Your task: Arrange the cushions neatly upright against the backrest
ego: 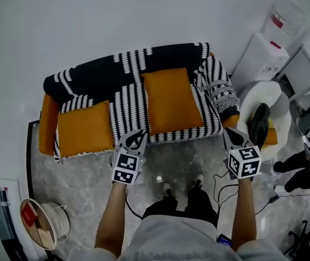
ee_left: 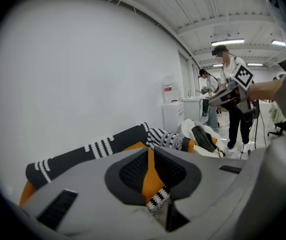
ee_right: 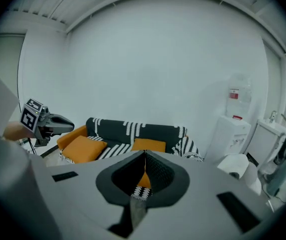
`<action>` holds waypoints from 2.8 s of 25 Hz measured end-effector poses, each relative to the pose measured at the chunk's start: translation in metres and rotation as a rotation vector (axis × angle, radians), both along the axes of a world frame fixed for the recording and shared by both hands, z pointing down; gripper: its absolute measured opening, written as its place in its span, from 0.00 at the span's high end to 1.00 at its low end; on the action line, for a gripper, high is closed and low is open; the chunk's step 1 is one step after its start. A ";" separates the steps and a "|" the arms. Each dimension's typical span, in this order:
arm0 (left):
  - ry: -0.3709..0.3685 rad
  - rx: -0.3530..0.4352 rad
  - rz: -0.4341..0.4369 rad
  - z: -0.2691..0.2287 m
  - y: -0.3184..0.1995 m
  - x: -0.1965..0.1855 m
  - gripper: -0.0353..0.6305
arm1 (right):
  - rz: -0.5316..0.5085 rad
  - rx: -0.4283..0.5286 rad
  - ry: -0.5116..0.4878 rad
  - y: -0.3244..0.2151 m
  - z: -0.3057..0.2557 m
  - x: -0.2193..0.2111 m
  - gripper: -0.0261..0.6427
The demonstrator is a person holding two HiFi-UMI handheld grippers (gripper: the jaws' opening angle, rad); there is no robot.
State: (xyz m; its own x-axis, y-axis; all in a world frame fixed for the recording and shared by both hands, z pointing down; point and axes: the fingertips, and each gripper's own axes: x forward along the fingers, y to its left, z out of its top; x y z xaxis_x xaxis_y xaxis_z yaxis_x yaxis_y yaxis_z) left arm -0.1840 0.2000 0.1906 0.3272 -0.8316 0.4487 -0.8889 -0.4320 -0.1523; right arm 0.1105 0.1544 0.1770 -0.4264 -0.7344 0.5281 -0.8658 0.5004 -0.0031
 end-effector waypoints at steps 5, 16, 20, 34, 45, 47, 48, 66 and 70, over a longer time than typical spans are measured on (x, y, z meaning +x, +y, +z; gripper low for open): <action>0.053 -0.049 -0.053 0.047 -0.025 -0.012 0.82 | 0.003 -0.073 0.016 -0.026 0.056 0.000 0.86; 0.059 -0.181 -0.110 0.204 -0.058 -0.017 0.80 | 0.016 -0.178 0.071 -0.084 0.218 0.019 0.83; 0.064 -0.233 -0.147 0.268 -0.068 -0.023 0.75 | 0.000 -0.213 0.100 -0.103 0.284 0.030 0.83; 0.078 -0.333 -0.230 0.440 -0.099 -0.036 0.70 | -0.077 -0.313 0.173 -0.158 0.463 0.025 0.82; 0.086 -0.435 -0.246 0.509 -0.122 -0.052 0.64 | -0.029 -0.397 0.158 -0.184 0.532 0.020 0.82; 0.107 -0.441 -0.240 0.509 -0.127 -0.047 0.66 | -0.053 -0.394 0.176 -0.188 0.536 0.020 0.83; 0.110 -0.449 -0.236 0.509 -0.128 -0.043 0.69 | -0.069 -0.389 0.192 -0.189 0.537 0.021 0.86; 0.282 -0.374 -0.170 0.383 -0.164 0.014 0.86 | -0.037 -0.476 0.056 -0.184 0.563 0.027 0.91; 0.361 -0.288 -0.104 0.349 -0.175 0.035 0.86 | 0.028 -0.484 -0.075 -0.182 0.570 0.028 0.91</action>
